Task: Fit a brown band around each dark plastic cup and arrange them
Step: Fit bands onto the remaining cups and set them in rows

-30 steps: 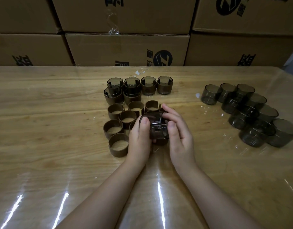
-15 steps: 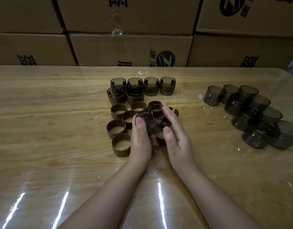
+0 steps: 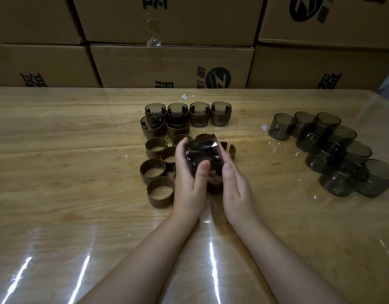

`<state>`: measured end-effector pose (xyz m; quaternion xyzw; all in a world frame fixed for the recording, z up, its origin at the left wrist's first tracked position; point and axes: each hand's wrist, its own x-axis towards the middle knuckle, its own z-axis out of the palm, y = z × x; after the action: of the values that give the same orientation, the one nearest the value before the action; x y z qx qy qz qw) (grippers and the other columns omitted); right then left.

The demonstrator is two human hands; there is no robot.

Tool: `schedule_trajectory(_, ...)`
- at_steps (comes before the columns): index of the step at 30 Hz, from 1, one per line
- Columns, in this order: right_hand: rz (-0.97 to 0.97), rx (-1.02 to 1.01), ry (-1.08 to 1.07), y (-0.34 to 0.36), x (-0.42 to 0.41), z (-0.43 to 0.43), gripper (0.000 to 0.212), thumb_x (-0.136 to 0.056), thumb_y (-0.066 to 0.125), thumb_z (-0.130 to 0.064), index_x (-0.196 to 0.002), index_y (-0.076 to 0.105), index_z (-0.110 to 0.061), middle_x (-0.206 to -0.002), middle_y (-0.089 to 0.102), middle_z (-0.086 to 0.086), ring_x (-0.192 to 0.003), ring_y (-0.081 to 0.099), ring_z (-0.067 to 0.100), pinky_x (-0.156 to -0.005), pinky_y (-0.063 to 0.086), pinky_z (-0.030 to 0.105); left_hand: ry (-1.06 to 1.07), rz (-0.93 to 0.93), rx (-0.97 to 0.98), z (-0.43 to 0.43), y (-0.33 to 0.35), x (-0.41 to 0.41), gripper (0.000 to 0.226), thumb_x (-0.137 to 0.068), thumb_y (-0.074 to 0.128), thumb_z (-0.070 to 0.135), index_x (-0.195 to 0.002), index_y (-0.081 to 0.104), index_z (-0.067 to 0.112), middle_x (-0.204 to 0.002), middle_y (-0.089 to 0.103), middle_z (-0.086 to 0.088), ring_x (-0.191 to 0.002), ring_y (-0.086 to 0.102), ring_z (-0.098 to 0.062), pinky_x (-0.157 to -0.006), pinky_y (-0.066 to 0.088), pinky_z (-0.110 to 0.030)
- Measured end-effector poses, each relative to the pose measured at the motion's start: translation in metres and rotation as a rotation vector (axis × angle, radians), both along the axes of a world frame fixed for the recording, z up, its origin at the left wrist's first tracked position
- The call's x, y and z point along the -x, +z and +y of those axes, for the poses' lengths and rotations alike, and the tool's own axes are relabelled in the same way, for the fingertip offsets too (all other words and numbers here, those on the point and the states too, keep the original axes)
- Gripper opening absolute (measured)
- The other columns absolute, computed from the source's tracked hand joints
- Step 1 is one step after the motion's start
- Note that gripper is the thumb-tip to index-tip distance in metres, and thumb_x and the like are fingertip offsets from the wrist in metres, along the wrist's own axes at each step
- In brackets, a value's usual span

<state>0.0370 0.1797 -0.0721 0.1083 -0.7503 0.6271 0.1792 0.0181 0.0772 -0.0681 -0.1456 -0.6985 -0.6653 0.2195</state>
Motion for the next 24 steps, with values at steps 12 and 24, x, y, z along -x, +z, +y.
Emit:
schedule_trajectory(12,-0.033,-0.018,-0.128,0.001,0.0007,0.0006,0.029,-0.097,0.039,-0.034,-0.116,0.049,-0.054,-0.104,0.063,-0.036,-0.108,0.058,-0.009,-0.089,0.047,0.013,0.094,0.13,0.109,0.0007,-0.0016,0.0006,0.063,-0.086,0.064,0.03,-0.139,0.03,0.03,-0.142,0.033,-0.014,-0.132,0.043,-0.031,-0.102,0.045,-0.05)
schedule_trajectory(24,0.182,0.124,-0.112,0.0079,-0.005,0.0009,0.041,-0.099,0.039,-0.026,-0.138,0.05,-0.019,-0.138,0.055,-0.012,-0.13,0.049,0.007,-0.1,0.042,0.016,-0.012,0.08,0.18,-0.0022,0.0008,-0.0036,0.051,-0.081,0.053,0.048,-0.129,0.035,0.046,-0.12,0.049,-0.003,-0.106,0.054,-0.006,-0.088,0.046,-0.019)
